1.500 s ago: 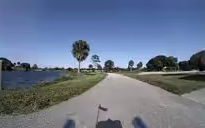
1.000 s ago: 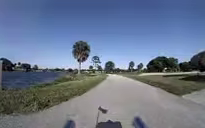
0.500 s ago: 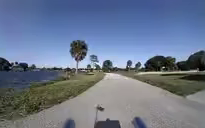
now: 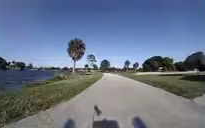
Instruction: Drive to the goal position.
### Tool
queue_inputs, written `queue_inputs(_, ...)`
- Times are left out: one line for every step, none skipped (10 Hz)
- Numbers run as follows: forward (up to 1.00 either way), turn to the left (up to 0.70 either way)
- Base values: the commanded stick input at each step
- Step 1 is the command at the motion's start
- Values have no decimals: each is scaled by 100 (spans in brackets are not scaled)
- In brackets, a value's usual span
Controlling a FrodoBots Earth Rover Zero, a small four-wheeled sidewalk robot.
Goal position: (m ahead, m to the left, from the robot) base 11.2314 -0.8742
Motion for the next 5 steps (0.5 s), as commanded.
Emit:
queue_inputs(70, 0)
queue_inputs(70, 0)
queue_inputs(70, 0)
queue_inputs(70, 0)
queue_inputs(70, 0)
